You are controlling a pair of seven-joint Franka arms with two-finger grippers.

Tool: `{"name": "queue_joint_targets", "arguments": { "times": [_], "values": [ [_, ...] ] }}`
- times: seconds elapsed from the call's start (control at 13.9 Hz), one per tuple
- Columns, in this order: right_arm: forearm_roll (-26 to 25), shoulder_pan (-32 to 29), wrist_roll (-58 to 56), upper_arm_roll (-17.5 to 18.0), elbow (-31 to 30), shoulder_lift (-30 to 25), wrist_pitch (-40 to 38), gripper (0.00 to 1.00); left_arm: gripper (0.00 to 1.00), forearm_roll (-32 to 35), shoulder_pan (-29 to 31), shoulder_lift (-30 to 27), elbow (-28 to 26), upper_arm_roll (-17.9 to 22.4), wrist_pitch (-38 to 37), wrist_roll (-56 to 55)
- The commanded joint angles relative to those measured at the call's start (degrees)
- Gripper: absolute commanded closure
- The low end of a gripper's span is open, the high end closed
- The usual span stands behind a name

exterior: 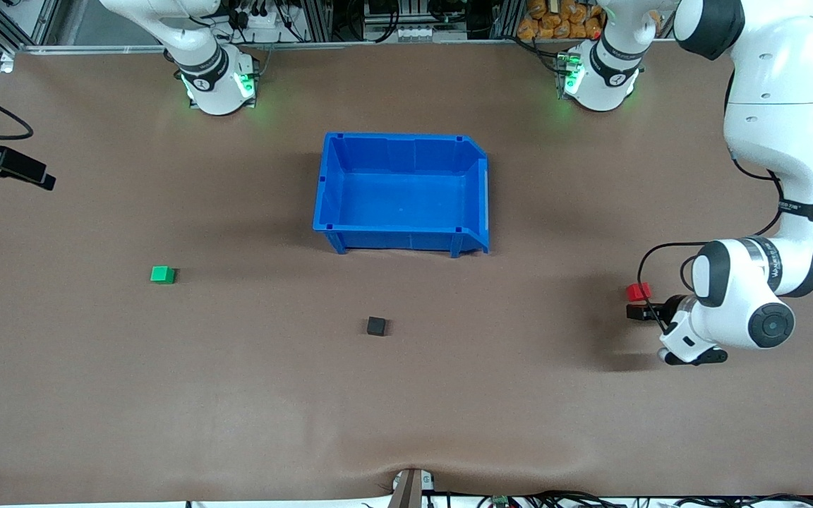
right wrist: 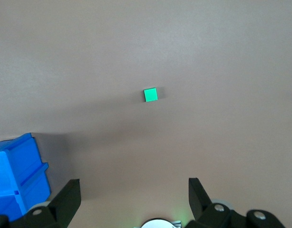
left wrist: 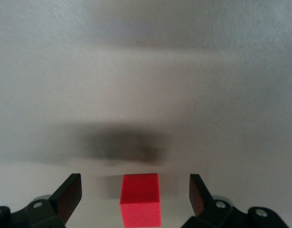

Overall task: Attach green and red cubes to black cube
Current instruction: 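Lower the left gripper onto the red cube while the right gripper reaches the green cube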

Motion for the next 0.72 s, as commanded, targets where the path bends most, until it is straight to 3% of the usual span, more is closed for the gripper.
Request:
{"name": "queue_joint_targets", "arguments": {
  "times": [0.0, 0.14, 0.5, 0.58, 0.65],
  "values": [
    [0.18, -0.71, 0.16, 0.56, 0.54, -0.09, -0.64, 0.00, 0.00, -0.10, -1.08, -0.92, -1.79, -0.01, 0.53, -0.52],
    [0.18, -0.62, -0.02, 0.56, 0.54, 0.96, -0.65, 0.00, 0.00, -0.01, -0.99, -1.00, -2.32, -0.01, 0.45, -0.52],
    [-0.35, -2.02, -0.63, 0.56, 0.89, 9.48, 0.23, 0.00, 0.00, -0.10, -0.72, -1.00, -4.07, -0.01, 0.45, -0.43],
    [-0.26, -2.89, -0.63, 0.56, -0.07, 10.45, 1.10, 0.00, 0.05, -0.01, -0.55, -1.09, -4.25, -0.01, 0.45, -0.43],
    [-0.26, -3.16, -0.72, 0.56, -2.51, 10.38, 3.64, 0.00, 0.16, -0.01, -0.29, -1.18, -4.26, -0.01, 0.45, -0.35]
  ]
}}
